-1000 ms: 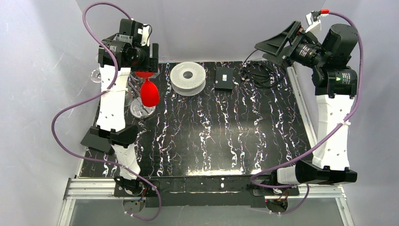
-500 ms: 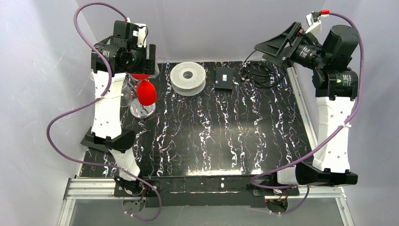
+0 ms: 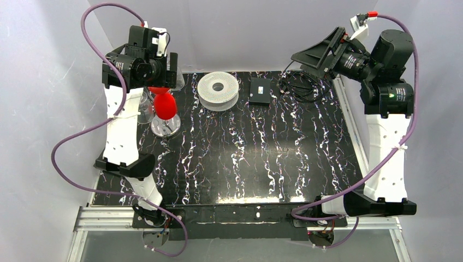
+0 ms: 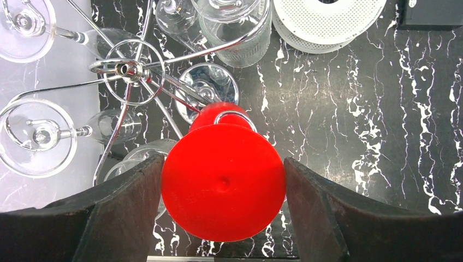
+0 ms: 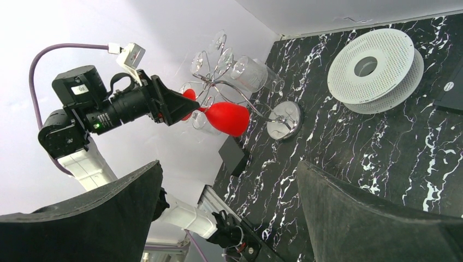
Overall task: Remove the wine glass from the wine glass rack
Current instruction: Pick up the wine glass from the wine rack.
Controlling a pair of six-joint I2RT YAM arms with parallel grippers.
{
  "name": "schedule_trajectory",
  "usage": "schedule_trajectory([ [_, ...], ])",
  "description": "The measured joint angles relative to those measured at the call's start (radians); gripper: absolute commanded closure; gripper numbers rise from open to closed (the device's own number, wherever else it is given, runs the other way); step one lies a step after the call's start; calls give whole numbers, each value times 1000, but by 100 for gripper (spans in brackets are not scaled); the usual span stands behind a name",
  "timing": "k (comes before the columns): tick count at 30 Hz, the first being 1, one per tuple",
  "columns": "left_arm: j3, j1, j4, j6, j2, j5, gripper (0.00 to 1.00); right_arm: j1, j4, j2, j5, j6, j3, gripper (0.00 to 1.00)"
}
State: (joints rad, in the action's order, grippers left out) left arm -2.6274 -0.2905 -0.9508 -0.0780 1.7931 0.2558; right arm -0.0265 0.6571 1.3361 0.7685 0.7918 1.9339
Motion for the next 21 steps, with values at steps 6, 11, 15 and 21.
schedule_trajectory([
  [6,0,0,0,0,3,25,38,0,0,-7,0,-7,0,0],
  [11,-3,-1,0,0,19,43,38,0,0,-7,0,-10,0,0],
  [15,-9,-1,0,0,39,52,38,0,0,-7,0,-10,0,0],
  [21,-37,-1,0,0,76,61,38,0,0,-6,0,-10,0,0],
])
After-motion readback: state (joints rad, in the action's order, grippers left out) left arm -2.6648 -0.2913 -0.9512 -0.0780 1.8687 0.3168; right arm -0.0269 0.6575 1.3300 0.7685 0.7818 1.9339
